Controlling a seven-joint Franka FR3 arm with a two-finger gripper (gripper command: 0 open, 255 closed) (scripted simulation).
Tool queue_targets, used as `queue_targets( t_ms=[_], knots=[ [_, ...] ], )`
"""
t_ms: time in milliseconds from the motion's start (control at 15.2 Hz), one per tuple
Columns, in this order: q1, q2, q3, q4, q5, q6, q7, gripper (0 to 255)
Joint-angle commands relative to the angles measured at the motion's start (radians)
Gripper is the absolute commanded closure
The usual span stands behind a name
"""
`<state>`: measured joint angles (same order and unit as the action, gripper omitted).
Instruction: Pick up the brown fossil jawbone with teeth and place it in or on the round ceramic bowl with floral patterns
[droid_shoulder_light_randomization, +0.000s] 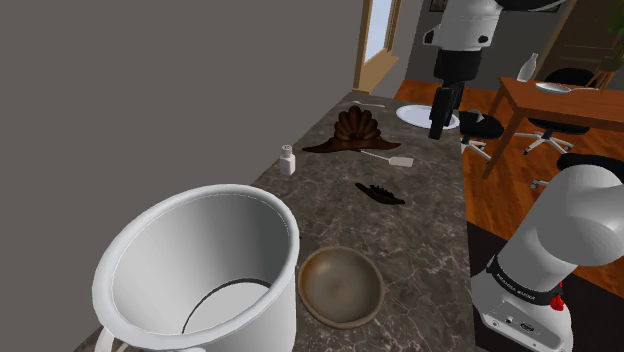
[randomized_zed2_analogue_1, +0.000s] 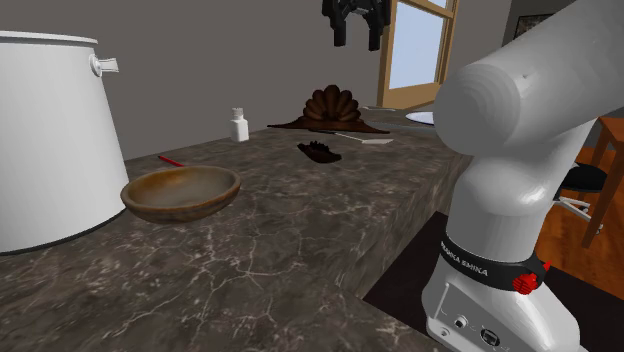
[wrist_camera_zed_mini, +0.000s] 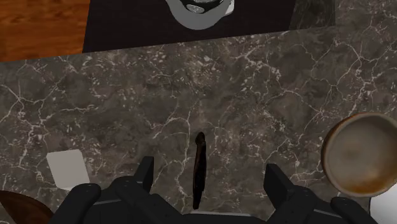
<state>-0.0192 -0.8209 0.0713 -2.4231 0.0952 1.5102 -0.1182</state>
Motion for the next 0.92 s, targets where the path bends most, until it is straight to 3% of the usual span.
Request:
queue_targets(
  t_ms=[0,462,858],
  knots=[
    [0.0,0.0,0.0,0.0,0.0,0.0,0.0,0],
    [0.009,0.057,0.028,-0.193,0.038,0.299,0.002,0],
    [0.021,0.195,0.056,-0.3,0.077,0.585,-0.001,0]
  ],
)
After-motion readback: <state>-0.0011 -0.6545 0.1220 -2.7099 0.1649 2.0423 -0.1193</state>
